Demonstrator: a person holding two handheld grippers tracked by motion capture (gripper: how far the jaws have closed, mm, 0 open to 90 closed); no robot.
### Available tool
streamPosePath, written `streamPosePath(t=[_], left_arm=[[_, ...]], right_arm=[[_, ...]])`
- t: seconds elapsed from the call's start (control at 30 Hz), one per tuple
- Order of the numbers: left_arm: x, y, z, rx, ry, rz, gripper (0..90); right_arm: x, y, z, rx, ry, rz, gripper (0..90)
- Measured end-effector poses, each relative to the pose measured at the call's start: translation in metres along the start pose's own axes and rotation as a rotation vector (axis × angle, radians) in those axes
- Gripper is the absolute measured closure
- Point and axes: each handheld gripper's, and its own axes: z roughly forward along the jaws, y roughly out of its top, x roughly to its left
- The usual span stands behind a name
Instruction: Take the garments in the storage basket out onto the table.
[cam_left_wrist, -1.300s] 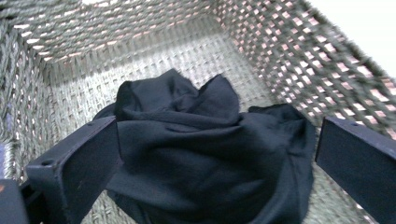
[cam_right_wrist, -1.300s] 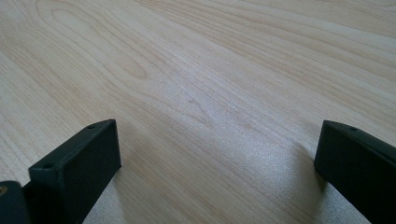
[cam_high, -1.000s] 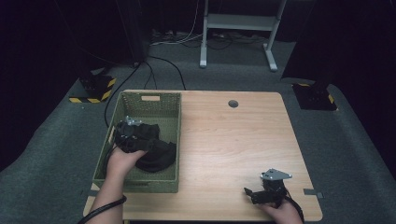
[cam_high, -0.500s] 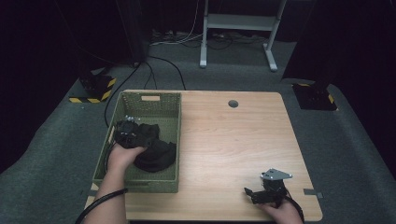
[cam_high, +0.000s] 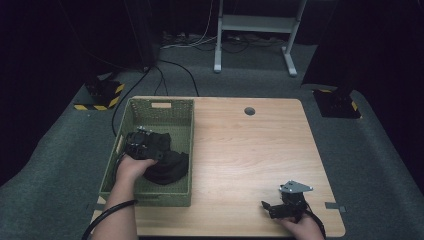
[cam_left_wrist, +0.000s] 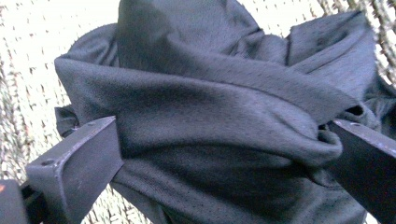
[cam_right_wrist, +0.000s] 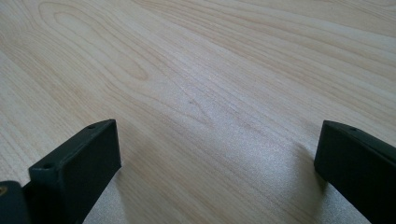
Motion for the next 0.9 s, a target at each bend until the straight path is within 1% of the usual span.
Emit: streamPosePath(t=[0.03,0.07,0.1,0.13,0.17,0.2,0.23,0.27,0.3,0.33,0.43,0.5,0.6,0.63,0.67,0.8,0.83,0.9], left_arm=[[0.001,0.000,0.001,-0.001,0.003,-0.011,0.2],[0.002,-0.001,0.002,0.007,-0.002,-0.007,0.2],[0.002,-0.002,0.003,0.007,-0.003,-0.018,0.2],[0.003,-0.002,0.004,0.011,-0.006,-0.013,0.2],[0.003,-0.003,0.005,0.020,-0.013,-0.024,0.2],[0.003,-0.003,0.005,0.020,-0.013,-0.024,0.2],[0.004,-0.004,0.007,0.034,-0.019,-0.027,0.2],[0.004,-0.004,0.007,0.048,-0.023,-0.021,0.2],[0.003,-0.004,0.009,0.042,-0.023,-0.032,0.2],[0.003,-0.004,0.009,0.044,-0.024,-0.032,0.2],[0.002,-0.005,0.011,0.055,-0.026,-0.024,0.2],[0.002,-0.005,0.013,0.074,-0.029,-0.020,0.2],[0.000,-0.007,0.015,0.083,-0.034,-0.026,0.2],[0.000,-0.008,0.016,0.094,-0.036,-0.014,0.2],[-0.001,-0.009,0.018,0.102,-0.037,-0.015,0.2],[-0.002,-0.010,0.020,0.103,-0.035,-0.019,0.1],[-0.005,-0.011,0.022,0.107,-0.033,-0.017,0.1],[-0.005,-0.011,0.023,0.113,-0.031,-0.010,0.2]], right_arm=[[0.000,0.000,0.000,0.000,0.000,0.000,0.0],[0.000,0.000,0.000,0.000,-0.001,-0.001,0.0],[0.000,0.000,0.000,0.000,-0.001,-0.002,0.0],[0.000,0.000,0.000,0.000,-0.001,-0.002,0.0],[0.000,0.000,0.000,0.000,-0.001,-0.002,0.0],[0.000,0.000,0.000,0.000,-0.001,-0.002,0.0],[0.000,0.000,0.000,0.001,-0.002,-0.002,0.0],[0.000,0.000,0.000,0.001,-0.003,-0.003,0.0],[0.001,0.000,0.000,0.003,-0.004,-0.002,0.0],[0.001,0.000,0.000,0.004,-0.005,-0.002,0.0],[0.001,0.000,0.000,0.004,-0.005,-0.003,0.0],[0.001,0.000,0.000,0.004,-0.005,-0.003,0.0],[0.001,0.000,0.000,0.004,-0.006,-0.004,0.0],[0.001,0.000,0.000,0.004,-0.006,-0.005,0.0],[0.001,0.000,0.000,0.004,-0.006,-0.004,0.0],[0.001,0.000,0.000,0.004,-0.006,-0.004,0.0],[0.001,0.000,0.000,0.004,-0.006,-0.005,0.0],[0.001,0.000,0.000,0.004,-0.006,-0.004,0.0]])
